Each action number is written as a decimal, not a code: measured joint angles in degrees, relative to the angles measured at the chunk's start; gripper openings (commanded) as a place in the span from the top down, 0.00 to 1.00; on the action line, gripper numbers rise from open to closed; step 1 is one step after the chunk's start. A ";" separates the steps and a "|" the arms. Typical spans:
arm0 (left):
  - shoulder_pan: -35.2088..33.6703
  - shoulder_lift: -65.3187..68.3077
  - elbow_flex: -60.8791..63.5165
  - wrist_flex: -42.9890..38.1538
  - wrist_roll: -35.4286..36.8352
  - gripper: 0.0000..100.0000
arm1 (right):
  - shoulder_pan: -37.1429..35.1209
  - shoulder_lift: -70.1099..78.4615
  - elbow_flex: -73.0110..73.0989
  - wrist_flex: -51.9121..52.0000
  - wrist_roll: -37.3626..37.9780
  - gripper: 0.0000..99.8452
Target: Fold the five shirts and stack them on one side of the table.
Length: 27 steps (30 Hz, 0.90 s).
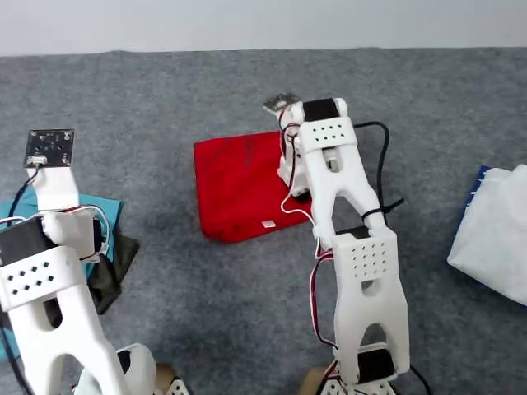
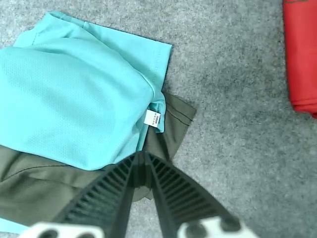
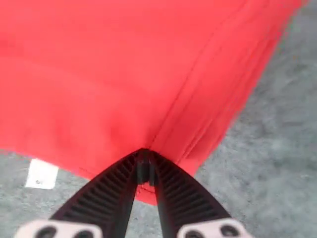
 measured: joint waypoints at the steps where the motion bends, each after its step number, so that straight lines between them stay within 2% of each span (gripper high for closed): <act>1: 0.00 0.00 0.00 0.00 0.00 0.99 | 0.53 0.62 0.00 0.00 0.00 0.99; 8: 0.00 0.00 0.00 0.00 0.00 0.99 | 4.57 1.93 0.00 0.00 0.00 0.99; 15: 0.00 0.00 0.00 0.00 0.00 0.99 | 2.55 -1.14 -0.09 0.00 -0.44 0.98; 17: 0.00 0.00 0.00 0.00 0.00 0.99 | 1.32 -3.96 -0.09 0.00 -1.85 0.93; 22: 0.00 0.00 0.00 0.00 0.00 0.99 | -0.18 -5.89 -0.09 0.00 -6.07 0.72; 27: 0.00 0.00 0.00 0.00 0.00 0.99 | -0.79 -5.89 -0.09 -0.62 -13.54 0.69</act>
